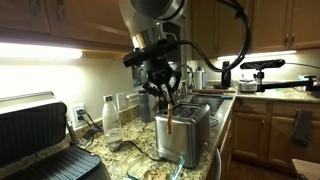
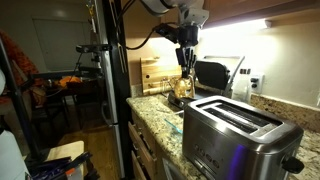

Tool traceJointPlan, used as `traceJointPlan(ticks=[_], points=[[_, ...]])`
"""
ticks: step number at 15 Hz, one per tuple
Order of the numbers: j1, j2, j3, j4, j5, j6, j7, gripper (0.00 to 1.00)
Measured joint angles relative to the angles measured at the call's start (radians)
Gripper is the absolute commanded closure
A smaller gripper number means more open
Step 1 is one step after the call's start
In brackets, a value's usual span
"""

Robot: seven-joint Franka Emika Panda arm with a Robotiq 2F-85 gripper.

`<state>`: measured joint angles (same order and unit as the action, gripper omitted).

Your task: Put one slice of bread in the bread toaster

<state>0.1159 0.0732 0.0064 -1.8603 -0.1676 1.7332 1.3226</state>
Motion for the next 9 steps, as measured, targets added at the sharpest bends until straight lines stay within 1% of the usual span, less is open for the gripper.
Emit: traceJointPlan(ticks=[4,9], points=[[-0.012,-0.052,0.0,-0.022,-0.011,-0.04,0.025,0.94],[-0.05,-0.098,0.0,-0.061,-0.015,-0.07,0.04,0.94]])
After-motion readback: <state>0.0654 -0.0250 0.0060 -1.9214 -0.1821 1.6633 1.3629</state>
